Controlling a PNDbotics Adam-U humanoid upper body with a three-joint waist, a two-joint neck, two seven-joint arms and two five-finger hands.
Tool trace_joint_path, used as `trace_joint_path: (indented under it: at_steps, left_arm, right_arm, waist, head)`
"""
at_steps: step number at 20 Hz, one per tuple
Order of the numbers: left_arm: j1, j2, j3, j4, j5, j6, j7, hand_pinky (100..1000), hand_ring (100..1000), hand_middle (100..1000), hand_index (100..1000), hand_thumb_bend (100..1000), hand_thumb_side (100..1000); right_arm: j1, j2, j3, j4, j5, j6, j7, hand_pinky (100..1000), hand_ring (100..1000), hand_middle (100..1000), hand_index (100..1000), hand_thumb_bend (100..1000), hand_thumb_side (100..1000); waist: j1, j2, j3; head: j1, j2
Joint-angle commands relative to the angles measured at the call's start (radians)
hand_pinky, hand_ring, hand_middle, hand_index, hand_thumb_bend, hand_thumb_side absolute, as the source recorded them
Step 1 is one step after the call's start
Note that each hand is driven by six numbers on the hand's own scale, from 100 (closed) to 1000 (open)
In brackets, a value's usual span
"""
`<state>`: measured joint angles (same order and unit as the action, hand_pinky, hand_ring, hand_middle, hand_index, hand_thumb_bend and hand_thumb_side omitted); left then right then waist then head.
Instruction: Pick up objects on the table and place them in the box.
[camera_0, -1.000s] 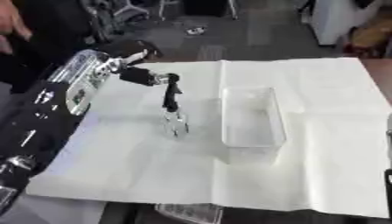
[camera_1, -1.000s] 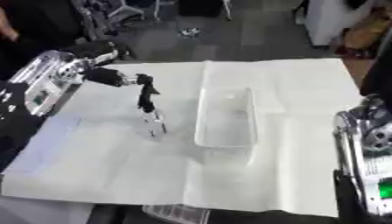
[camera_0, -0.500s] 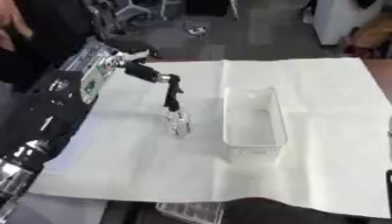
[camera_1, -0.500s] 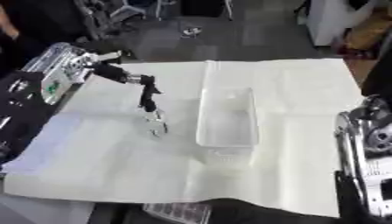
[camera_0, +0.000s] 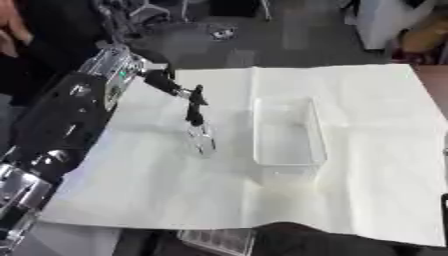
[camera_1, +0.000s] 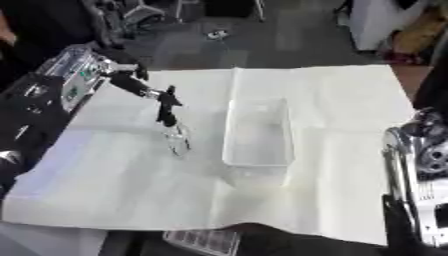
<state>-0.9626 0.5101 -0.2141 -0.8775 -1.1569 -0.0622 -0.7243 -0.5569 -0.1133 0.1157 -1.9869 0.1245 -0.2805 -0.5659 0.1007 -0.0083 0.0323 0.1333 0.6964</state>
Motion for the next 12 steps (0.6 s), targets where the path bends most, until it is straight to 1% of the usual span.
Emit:
trace_joint_path:
  at_steps: [1, 3, 4, 5, 6, 7, 12]
  left_arm:
    - [-0.036, 0.005, 0.012, 0.008, -0.051, -0.02, -0.048, 594, 754, 757, 821, 546, 1000]
    - [-0.045, -0.004, 0.007, 0.006, -0.065, -0.032, -0.061, 575, 746, 746, 809, 540, 1000]
    - [-0.049, -0.009, 0.004, 0.004, -0.069, -0.039, -0.065, 545, 733, 736, 799, 535, 1000]
    - [-0.052, -0.013, 0.0, 0.002, -0.071, -0.045, -0.069, 529, 726, 730, 794, 521, 1000]
    - [-0.055, -0.017, -0.005, 0.002, -0.072, -0.051, -0.074, 522, 723, 726, 794, 477, 1000]
    - [-0.057, -0.021, -0.009, 0.002, -0.074, -0.056, -0.08, 525, 727, 728, 799, 442, 1000]
    - [-0.067, -0.044, -0.02, 0.011, -0.085, -0.077, -0.112, 522, 732, 728, 806, 417, 1000]
  right_arm:
    - [-0.013, 0.006, 0.003, -0.013, -0.002, -0.002, 0.004, 530, 544, 584, 741, 100, 1000]
    - [-0.014, 0.007, 0.004, -0.013, -0.003, -0.002, 0.005, 530, 544, 584, 741, 100, 1000]
    - [-0.014, 0.008, 0.004, -0.013, -0.004, -0.002, 0.005, 530, 544, 584, 741, 100, 1000]
    - [-0.014, 0.009, 0.005, -0.013, -0.004, -0.002, 0.005, 530, 544, 584, 741, 100, 1000]
    - [-0.015, 0.009, 0.005, -0.013, -0.004, -0.003, 0.005, 530, 544, 584, 741, 100, 1000]
    - [-0.015, 0.01, 0.005, -0.013, -0.004, -0.004, 0.005, 530, 544, 584, 741, 100, 1000]
    - [-0.017, 0.014, 0.008, -0.013, -0.006, -0.005, 0.008, 530, 544, 584, 741, 100, 1000]
  waist:
    - [-0.001, -0.013, -0.001]
    - [0.0, -0.013, -0.002]
    - [0.0, -0.013, -0.003]
    - [0.0, -0.013, -0.004]
    - [0.001, -0.013, -0.005]
    - [0.001, -0.014, -0.006]
    - [0.003, -0.014, -0.011]
  head:
    - [-0.002, -0.026]
    - [-0.005, -0.032]
    - [-0.005, -0.033]
    - [-0.005, -0.034]
    - [-0.004, -0.033]
    - [-0.003, -0.033]
    - [0.006, -0.024]
